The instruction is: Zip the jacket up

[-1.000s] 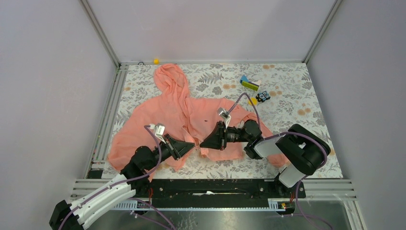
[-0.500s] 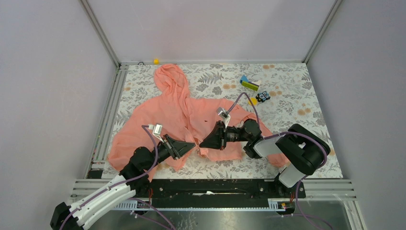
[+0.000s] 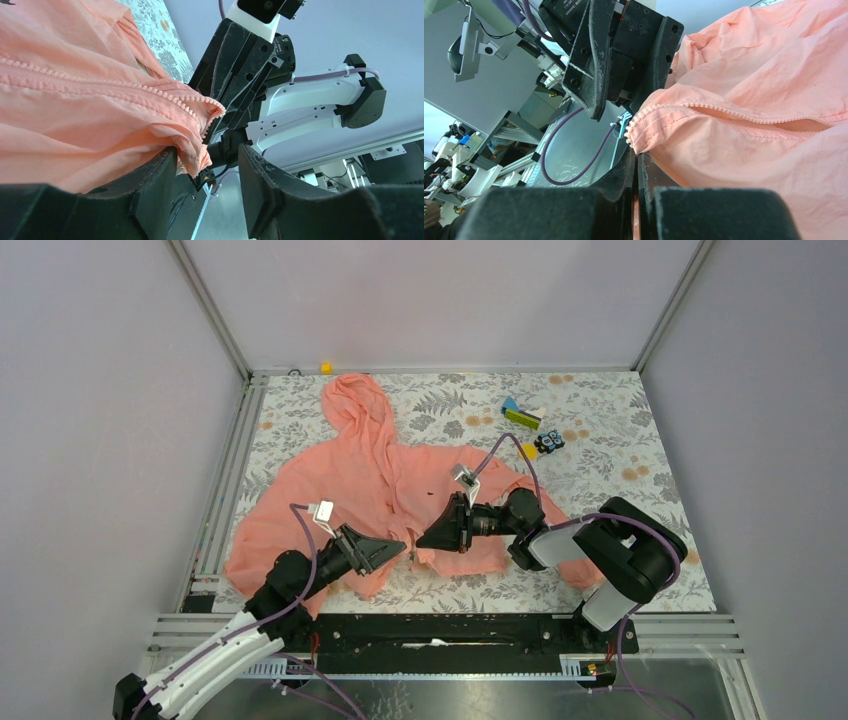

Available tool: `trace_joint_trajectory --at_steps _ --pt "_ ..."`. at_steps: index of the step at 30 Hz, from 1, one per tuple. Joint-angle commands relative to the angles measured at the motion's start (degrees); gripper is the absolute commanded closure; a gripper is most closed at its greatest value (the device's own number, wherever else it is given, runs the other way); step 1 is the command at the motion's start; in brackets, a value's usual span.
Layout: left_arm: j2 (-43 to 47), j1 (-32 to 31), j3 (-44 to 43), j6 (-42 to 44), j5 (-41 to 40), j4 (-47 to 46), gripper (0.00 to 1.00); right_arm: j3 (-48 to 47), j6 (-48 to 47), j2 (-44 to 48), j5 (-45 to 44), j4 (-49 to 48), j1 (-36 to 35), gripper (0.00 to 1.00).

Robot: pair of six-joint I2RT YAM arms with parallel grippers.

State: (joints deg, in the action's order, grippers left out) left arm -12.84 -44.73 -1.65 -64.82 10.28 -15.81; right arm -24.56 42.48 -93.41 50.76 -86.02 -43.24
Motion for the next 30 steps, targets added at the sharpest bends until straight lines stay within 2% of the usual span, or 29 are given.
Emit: trace_joint_trajectory --at_steps 1,6,9,13,23,30 --pt "-0.66 0.22 1.56 -2.68 0.30 -2.55 0.55 -2.23 -1.07 -0.16 1.19 -10.53 -0.61 1.00" --pt "-5.10 0.14 1.41 -1.72 1.03 -5.93 0.71 -2.38 -0.86 -0.12 1.10 -10.49 -0.56 1.00" --pt "-8.15 0.15 1.55 -1.12 1.95 -8.23 0.86 -2.12 -0.88 0.43 0.92 -10.51 -0.55 1.00" --pt "-8.13 0.10 2.97 1.07 2.36 -8.19 0.99 -1.84 0.50 1.13 0.86 -10.50 -0.46 1.00" --pt "2.49 0.10 8.18 11.21 7.68 -14.50 1.00 -3.27 13.78 3.63 7.42 -10.62 -0.36 1.00" --pt "3.01 0.17 8.50 17.21 12.91 -18.81 1.00 -6.07 21.73 8.43 10.48 -10.58 -0.37 1.00"
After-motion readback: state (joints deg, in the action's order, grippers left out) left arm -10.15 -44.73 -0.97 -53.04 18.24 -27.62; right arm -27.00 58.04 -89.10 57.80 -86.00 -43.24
